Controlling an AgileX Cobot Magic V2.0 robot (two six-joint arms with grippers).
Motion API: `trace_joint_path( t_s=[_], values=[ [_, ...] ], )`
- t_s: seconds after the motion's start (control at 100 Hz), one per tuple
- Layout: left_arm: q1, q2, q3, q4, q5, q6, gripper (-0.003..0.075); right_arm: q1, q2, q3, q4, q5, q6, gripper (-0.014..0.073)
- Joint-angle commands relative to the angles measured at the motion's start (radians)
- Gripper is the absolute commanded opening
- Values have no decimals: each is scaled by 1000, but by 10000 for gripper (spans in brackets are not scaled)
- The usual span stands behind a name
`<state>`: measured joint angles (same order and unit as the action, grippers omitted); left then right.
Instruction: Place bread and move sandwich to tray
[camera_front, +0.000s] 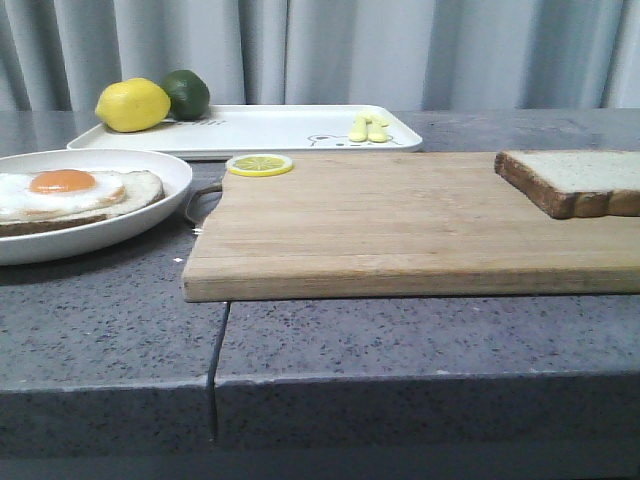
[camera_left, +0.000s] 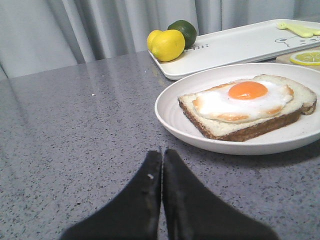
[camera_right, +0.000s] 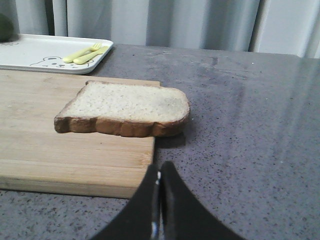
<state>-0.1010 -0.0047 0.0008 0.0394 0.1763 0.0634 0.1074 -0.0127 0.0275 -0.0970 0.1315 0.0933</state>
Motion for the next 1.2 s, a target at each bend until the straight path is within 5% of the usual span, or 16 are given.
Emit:
trace_joint_path(
  t_s=[0.0,0.77,0.96,1.19],
  values=[
    [2,-34,16,-1,-80,-8,-19,-6,-17,0,-13,-88,-1,-116],
    [2,-34,16,-2,-89,-8,-19,-6,-17,0,-13,-100,-1,-116],
    [2,-34,8,-123,-217,-8,-19,-6,-17,-1,-13,-152,-1,-116],
    [2,-28,-77,-260,-191,-8,-19,-6,-16,-74,64,-193,3,-116]
  ],
)
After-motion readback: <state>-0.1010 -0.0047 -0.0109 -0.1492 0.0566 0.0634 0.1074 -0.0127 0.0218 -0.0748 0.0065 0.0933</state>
